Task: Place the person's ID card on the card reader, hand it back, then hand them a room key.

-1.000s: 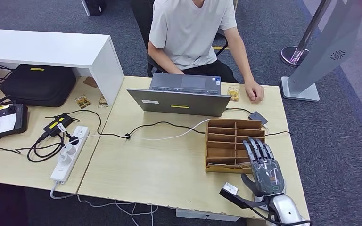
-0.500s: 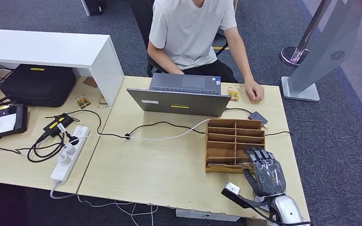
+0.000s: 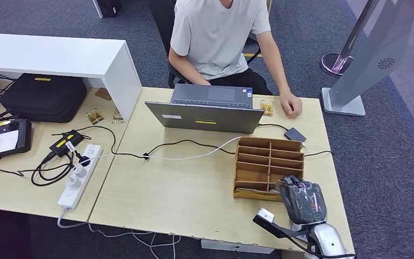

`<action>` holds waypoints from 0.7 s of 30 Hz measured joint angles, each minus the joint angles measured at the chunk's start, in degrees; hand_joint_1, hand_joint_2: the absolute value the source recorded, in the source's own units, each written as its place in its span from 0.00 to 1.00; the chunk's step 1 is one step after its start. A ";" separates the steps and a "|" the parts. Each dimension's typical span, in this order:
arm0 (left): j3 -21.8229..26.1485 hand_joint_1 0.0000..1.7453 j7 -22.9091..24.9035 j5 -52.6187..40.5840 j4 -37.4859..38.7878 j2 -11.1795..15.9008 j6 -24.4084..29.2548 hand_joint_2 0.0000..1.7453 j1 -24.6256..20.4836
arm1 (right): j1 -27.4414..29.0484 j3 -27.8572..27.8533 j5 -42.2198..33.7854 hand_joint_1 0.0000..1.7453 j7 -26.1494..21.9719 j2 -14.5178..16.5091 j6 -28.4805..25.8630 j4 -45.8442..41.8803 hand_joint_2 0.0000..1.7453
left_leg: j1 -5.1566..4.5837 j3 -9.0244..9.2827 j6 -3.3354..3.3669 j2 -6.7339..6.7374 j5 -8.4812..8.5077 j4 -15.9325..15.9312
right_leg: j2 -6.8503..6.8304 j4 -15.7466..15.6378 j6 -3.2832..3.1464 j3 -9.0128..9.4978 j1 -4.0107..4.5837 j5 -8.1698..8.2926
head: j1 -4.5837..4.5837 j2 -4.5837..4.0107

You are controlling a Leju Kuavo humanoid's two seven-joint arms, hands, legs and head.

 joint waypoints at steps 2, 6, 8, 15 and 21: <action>-0.10 0.00 -0.60 -0.21 0.00 0.04 -0.48 1.00 0.01 | 0.00 -0.10 -0.03 1.00 -0.16 0.07 0.00 0.13 1.00 | 0.00 0.00 0.00 0.00 0.00 0.00 | 0.00 0.00 0.00 0.00 0.00 0.00 | 0.00 0.00; -0.81 0.00 -2.82 -0.62 0.00 0.29 -0.78 1.00 0.04 | 0.04 -0.19 -0.17 1.00 -0.50 0.19 0.00 0.41 1.00 | 0.00 0.00 0.00 0.00 0.00 0.00 | 0.00 0.00 0.00 0.00 0.00 0.00 | 0.00 0.00; -0.93 0.00 -3.26 -0.51 0.00 0.37 -0.15 1.00 0.05 | 0.11 -0.26 -0.27 1.00 -0.51 0.24 0.00 0.47 1.00 | 0.00 0.00 0.00 0.00 0.00 0.00 | 0.00 0.00 0.00 0.00 0.00 0.00 | 0.00 0.00; -1.21 0.00 -1.98 -0.51 0.00 0.48 0.47 1.00 0.02 | -0.46 -0.50 -1.65 1.00 -0.82 0.25 2.14 -0.64 1.00 | 0.00 0.00 0.00 0.00 0.00 0.00 | 0.02 0.00 0.00 0.00 0.00 0.01 | 0.00 0.00; -1.45 0.00 -1.29 -0.46 0.00 0.64 -0.10 1.00 -0.02 | -3.79 -0.56 -10.21 1.00 -2.89 -0.70 11.76 -1.84 1.00 | -0.02 -0.03 -0.02 0.06 0.04 0.00 | 0.06 0.02 -0.06 -0.03 -0.01 0.09 | 0.00 0.00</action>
